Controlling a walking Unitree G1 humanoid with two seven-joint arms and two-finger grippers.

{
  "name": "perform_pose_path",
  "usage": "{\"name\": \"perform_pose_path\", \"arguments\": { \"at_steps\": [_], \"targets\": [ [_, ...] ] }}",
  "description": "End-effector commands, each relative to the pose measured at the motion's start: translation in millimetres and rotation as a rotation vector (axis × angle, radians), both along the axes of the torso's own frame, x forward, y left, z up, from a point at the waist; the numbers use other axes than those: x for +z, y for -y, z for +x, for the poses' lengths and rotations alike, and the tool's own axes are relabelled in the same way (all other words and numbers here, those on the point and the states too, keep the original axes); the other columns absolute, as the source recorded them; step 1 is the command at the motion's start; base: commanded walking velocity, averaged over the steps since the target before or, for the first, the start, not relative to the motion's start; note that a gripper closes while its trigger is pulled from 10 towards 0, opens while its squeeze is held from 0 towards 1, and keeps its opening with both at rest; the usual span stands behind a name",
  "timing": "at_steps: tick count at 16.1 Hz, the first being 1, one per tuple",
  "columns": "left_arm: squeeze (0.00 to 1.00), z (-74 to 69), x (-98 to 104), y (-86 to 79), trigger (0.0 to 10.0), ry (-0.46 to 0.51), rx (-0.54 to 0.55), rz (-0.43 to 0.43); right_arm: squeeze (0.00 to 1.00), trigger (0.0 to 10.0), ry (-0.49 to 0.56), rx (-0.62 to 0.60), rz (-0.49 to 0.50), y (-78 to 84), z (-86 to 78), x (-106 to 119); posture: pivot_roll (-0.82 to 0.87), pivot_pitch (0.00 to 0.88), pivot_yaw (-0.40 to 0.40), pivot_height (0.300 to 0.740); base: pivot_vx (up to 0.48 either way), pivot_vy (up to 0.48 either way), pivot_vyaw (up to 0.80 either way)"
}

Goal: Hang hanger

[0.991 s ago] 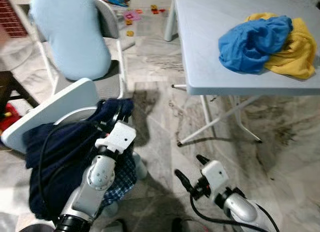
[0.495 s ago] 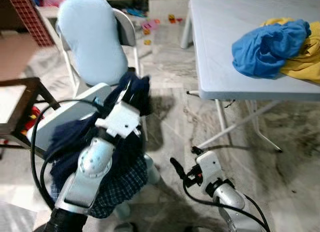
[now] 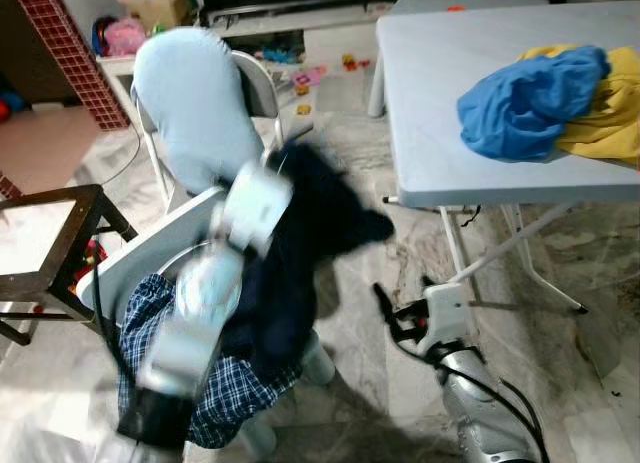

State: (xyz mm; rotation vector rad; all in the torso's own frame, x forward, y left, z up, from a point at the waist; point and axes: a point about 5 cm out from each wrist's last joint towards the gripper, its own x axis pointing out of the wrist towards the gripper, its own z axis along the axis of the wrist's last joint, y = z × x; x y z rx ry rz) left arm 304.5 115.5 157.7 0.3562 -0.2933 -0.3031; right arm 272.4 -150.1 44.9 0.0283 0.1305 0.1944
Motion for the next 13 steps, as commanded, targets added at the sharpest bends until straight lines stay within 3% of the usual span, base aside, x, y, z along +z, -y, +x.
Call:
{"name": "perform_pose_path", "arguments": {
  "at_steps": [1, 2, 3, 5, 8, 11, 13],
  "targets": [
    [0.00, -0.7, -19, -16.0, 3.8, -0.071, 0.087, -0.014, 0.00, 10.0, -0.013, -0.046, 0.042, 5.7, 0.0, -2, -0.01, 0.020, 0.101, 0.740, 0.000, 0.000, 0.00],
    [0.00, -9.5, -46, -23.8, 9.6, -0.168, 0.116, -0.021, 0.00, 10.0, -0.009, -0.071, 0.048, 11.7, -0.8, 0, -0.02, 0.011, 0.099, 0.740, 0.000, 0.000, 0.00],
    [0.00, -18.9, -69, -28.7, 10.0, -0.237, 0.127, -0.010, 0.00, 10.0, -0.001, -0.092, 0.045, 17.0, -1.1, 2, -0.02, 0.000, 0.098, 0.740, 0.000, 0.000, 0.00],
    [0.00, -31.1, -96, -35.2, 10.0, -0.324, 0.150, -0.013, 0.00, 10.0, 0.032, -0.150, 0.045, 28.9, 0.1, 9, -0.04, 0.000, 0.095, 0.740, 0.000, 0.000, 0.00],
    [0.00, -29.0, -97, -34.8, 10.0, -0.309, 0.139, -0.042, 0.00, 10.0, 0.048, -0.217, 0.028, 47.1, -8.6, 11, -0.05, 0.000, 0.095, 0.740, 0.000, 0.000, 0.00],
    [0.00, -30.8, -108, -37.0, 10.0, -0.333, 0.132, -0.040, 0.00, 10.0, 0.030, -0.203, 0.002, 50.3, -21.2, 5, -0.06, 0.000, 0.097, 0.740, 0.000, 0.000, 0.00],
    [0.00, -32.5, -111, -35.5, 10.0, -0.344, 0.134, -0.064, 0.00, 10.0, 0.032, -0.152, -0.015, 47.8, -19.3, 8, -0.07, 0.000, 0.090, 0.740, 0.000, 0.000, 0.00]
  ]
}}
